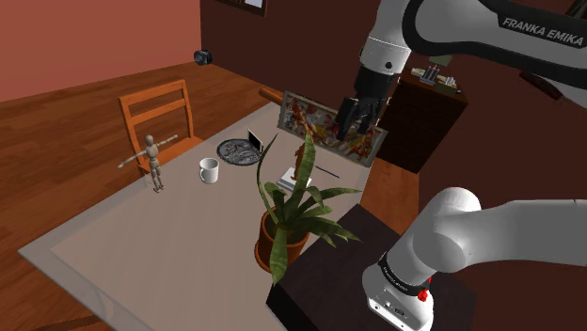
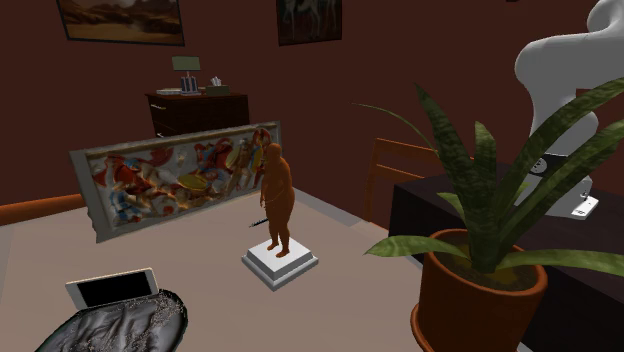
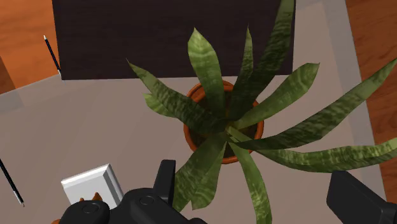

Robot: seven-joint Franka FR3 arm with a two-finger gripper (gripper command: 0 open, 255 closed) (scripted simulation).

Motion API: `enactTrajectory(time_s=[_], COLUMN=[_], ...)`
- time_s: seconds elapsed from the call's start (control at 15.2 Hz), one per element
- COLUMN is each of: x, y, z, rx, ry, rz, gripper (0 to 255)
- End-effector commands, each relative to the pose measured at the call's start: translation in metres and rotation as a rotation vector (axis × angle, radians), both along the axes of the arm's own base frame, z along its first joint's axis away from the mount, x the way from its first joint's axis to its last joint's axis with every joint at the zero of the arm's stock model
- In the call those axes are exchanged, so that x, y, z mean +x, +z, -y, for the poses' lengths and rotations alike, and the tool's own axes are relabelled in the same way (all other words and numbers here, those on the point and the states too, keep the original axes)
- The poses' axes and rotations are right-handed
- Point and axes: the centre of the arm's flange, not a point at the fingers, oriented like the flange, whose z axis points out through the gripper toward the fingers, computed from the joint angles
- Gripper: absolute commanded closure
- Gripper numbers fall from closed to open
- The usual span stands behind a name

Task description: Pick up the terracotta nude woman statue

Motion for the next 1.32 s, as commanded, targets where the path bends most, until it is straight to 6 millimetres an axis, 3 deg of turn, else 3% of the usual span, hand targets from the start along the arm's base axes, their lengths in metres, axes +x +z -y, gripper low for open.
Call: enactTrajectory(time_s=[0.0,1.25], x=[0.0,0.165], y=[0.0,-0.125], z=[0.0,0.132], rx=[0.0,-0.077], ry=[0.0,-0.096], rz=[0.0,-0.009], gripper=[0,0])
